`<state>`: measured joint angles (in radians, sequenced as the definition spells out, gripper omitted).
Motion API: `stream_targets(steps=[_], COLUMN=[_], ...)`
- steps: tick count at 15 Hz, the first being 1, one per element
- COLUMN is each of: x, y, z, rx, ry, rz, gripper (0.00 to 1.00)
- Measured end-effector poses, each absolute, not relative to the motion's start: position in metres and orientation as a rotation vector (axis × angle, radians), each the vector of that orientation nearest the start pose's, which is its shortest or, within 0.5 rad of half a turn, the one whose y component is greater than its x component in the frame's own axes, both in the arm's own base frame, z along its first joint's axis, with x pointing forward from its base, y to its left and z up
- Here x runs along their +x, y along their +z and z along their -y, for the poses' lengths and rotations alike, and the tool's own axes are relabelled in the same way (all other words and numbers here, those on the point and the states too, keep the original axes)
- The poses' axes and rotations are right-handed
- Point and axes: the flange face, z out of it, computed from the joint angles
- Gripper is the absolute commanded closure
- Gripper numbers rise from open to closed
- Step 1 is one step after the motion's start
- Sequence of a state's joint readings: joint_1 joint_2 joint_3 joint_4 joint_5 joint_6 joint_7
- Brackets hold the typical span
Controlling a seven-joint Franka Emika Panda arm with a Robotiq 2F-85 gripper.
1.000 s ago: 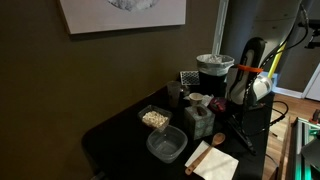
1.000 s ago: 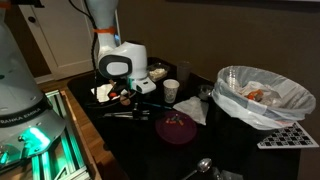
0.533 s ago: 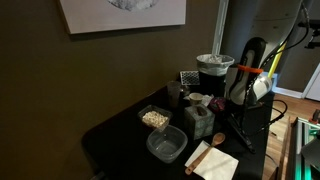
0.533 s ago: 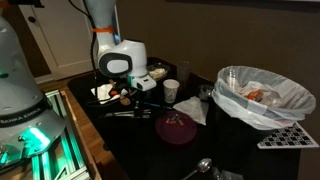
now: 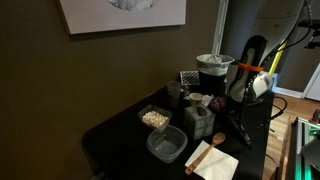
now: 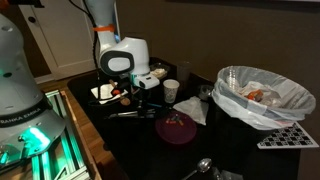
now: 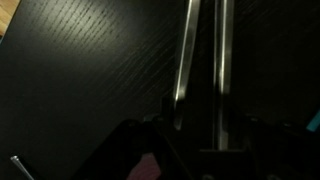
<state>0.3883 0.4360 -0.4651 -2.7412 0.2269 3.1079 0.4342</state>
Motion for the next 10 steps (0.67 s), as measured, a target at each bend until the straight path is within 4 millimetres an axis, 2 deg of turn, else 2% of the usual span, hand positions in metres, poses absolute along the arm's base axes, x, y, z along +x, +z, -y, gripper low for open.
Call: stream_targets(steps=[10], x=[0.362], y=[0.117], z=[0.103], rx=[-3.078], ry=[-0.072], rz=[-1.202], gripper=[0.41])
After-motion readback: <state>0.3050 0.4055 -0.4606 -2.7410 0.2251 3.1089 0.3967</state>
